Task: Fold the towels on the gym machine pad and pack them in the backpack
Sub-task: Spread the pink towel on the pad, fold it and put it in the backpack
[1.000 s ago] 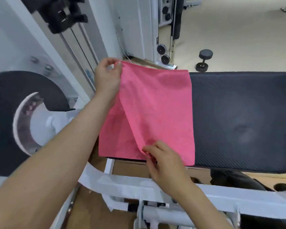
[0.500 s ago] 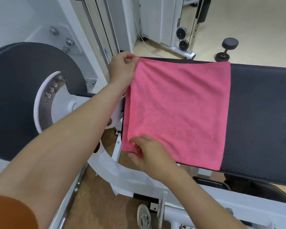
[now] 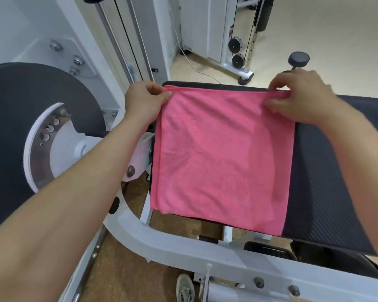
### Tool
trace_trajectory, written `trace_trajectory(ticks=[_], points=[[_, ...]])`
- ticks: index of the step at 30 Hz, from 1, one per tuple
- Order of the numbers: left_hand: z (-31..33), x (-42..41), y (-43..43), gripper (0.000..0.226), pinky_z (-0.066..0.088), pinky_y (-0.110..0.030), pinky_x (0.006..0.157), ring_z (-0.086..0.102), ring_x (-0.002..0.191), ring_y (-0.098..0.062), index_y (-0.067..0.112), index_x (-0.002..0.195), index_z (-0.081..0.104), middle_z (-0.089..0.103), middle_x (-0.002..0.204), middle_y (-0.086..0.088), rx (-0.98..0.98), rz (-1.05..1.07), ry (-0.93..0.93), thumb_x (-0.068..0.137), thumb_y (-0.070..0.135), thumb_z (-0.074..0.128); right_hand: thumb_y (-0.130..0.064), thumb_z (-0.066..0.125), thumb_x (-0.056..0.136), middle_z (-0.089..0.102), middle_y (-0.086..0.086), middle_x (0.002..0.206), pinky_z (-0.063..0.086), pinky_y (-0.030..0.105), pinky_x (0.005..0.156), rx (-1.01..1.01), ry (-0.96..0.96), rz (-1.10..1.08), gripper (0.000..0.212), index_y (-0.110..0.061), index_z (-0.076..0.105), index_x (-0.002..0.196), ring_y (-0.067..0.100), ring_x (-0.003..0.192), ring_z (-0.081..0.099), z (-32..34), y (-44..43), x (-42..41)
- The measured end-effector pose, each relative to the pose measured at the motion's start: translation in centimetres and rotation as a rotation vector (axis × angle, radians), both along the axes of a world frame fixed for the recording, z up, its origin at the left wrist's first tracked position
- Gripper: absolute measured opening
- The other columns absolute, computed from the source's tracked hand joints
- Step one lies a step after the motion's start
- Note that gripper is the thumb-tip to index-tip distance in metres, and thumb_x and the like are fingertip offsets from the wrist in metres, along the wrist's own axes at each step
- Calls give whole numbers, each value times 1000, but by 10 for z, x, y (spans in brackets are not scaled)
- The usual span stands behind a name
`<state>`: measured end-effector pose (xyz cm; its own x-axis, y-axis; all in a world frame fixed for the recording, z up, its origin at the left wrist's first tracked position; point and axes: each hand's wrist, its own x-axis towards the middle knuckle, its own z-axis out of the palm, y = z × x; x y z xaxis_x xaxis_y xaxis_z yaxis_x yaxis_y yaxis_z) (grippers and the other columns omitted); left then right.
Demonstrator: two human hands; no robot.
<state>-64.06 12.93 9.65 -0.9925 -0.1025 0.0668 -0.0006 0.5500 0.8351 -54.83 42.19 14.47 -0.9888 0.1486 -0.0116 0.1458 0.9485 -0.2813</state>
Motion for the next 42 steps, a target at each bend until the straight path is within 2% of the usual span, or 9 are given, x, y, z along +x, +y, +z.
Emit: trace_trajectory(ticks=[4,13,16,20,25,31,36,39,42], points=[[2,-3,0,12,56,-32,83,61,73,-6,29,75,70,66,75,12,-23,6,40,75,27,82,-28,69,78,58,-9,80,40,32,72,-123,-36,34,11,-21,65,85,22,86,55,10,15,-1],[19,0,9,8,54,-33,83,61,79,-11,21,85,72,65,80,8,-330,-146,137,79,21,76,-27,73,82,65,13,80,37,31,63,-86,-49,7,16,-11,73,80,23,76,53,12,23,3],[22,1,7,15,54,-29,77,56,68,-3,26,81,70,60,71,14,-179,-94,85,76,15,78,-26,67,88,67,11,76,39,28,57,-185,-27,4,21,-8,73,80,19,68,54,10,26,11],[30,18,-2,35,54,-26,71,57,65,-4,22,108,70,60,71,8,78,-100,-17,79,4,76,-18,70,87,69,4,85,49,26,74,-482,176,-138,5,-15,72,91,17,82,61,4,24,35],[48,55,-4,21,53,-28,81,60,76,-5,30,86,74,67,80,5,119,-308,-1,84,9,72,1,71,81,59,11,92,60,40,69,-797,411,-315,28,-12,65,105,22,70,62,1,18,71],[75,98,6,22,48,-16,60,59,64,1,28,87,67,66,70,15,374,-450,-31,93,7,62,-4,70,84,70,3,80,51,17,65,-767,335,-341,11,-13,73,89,5,66,63,25,21,139],[95,148,36,28,49,-16,57,56,63,-8,22,90,68,62,75,1,632,-666,-192,90,-3,55,-1,62,88,58,-7,62,35,13,45,-1048,364,-370,10,-9,68,85,3,51,46,70,53,196],[98,162,61,30,44,-15,51,50,56,-7,22,94,67,58,68,1,790,-702,-226,89,-4,53,-2,63,87,59,-7,62,35,12,45,-979,354,-388,9,-9,69,87,2,49,49,95,81,214],[82,159,94,36,39,-19,53,46,57,-6,27,93,68,59,68,7,665,-621,-139,94,-5,51,-5,69,82,61,-2,68,42,11,50,-659,350,-456,10,-13,72,87,-2,53,54,93,109,184]])
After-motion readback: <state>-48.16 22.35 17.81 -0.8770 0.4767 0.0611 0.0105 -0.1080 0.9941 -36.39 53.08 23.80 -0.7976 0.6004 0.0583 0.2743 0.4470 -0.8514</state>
